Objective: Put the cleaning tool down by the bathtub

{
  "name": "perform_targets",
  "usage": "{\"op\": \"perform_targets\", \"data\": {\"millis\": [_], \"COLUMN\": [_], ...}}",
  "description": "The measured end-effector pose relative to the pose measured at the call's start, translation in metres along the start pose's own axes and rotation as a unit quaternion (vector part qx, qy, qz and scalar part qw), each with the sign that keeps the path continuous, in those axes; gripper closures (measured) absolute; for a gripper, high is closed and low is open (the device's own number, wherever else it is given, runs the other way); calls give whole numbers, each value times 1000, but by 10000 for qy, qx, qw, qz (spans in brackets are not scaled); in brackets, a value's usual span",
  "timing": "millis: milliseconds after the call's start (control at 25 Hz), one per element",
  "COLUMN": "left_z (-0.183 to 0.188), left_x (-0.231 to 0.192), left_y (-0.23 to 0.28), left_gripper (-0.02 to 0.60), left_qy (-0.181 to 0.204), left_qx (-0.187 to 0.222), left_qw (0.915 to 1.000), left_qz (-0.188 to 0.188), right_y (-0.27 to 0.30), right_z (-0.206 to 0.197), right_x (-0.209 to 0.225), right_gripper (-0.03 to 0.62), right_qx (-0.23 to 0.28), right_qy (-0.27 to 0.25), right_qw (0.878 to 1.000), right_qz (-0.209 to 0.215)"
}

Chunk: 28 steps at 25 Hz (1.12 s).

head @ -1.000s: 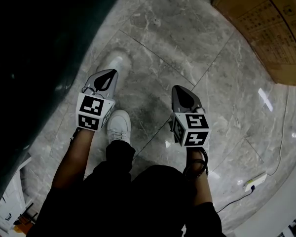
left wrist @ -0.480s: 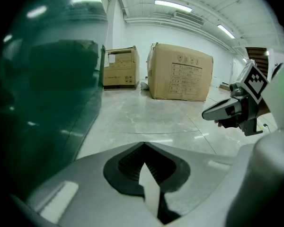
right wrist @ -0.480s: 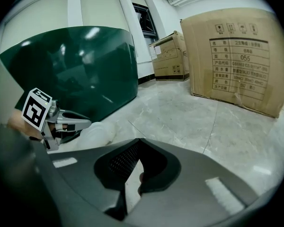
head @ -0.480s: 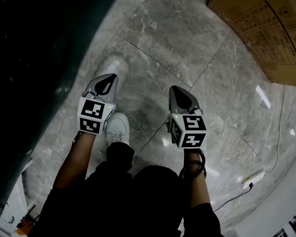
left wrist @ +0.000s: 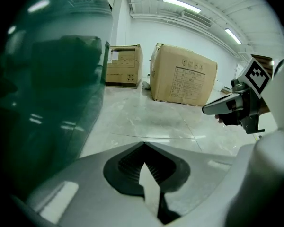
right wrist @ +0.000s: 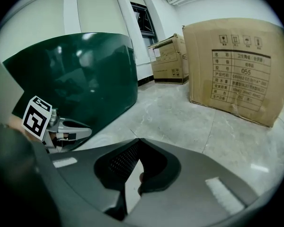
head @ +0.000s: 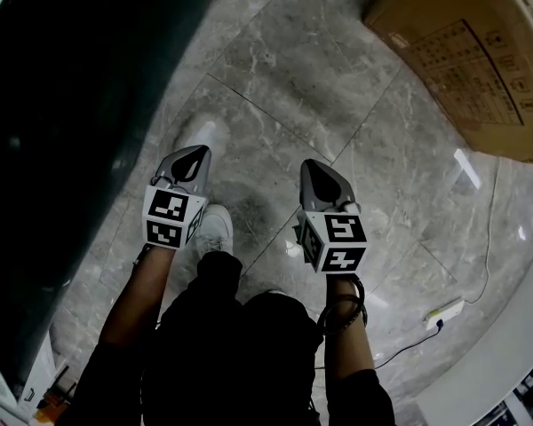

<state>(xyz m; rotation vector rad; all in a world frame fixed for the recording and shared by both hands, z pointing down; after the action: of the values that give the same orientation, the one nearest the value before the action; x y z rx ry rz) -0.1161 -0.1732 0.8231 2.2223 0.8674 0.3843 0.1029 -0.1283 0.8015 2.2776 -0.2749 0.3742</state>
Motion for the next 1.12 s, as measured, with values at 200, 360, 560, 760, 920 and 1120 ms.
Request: {"op": "perform_targets", "data": {"millis": [200,360,560,760,920,1120], "left_z": [29,46,70,101,133,178], "left_x": [1,6,2,8,15,24], "left_y": [-21,-44,-80,-122,-152,-188], "left_gripper": [581,581,581,581,581,581], "left_qy": [-120,-210,-215,-214,-284,-135], "left_qx": [-28,-163,-334,-453,-474,-456], "left_qw": [9998,9994,9987,9979,9975,9974], "left_qz": [-125,-243,-321,-399,-452,-539], "right_y": [-23,-49,-80,-119,-152,-193], "right_z": [23,43,76,107,132,175], "right_x": [-23,-40,-59,-83,-96,-111], "right_gripper": [571,571,571,571,571,571], "right_qx": [-67,-177,-261,-338,-374,-265], "right_qy": [55,88,119,174,206,211], "right_qw": [10000,9998,9996,9992,9990,9993], "right_qz": [26,-5,-84,-94,-137,-165]}}
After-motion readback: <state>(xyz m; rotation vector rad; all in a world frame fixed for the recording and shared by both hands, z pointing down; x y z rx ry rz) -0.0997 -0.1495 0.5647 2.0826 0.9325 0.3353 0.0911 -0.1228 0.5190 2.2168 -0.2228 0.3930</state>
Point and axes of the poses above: the fingertips, and each gripper's own axes: y forward along the fingers, x to its right, z out of its top, the point moved 5 cm from there along -y, backward along the fingers, and after that the axes turned 8 degrees about y, right-handed, at the moved point
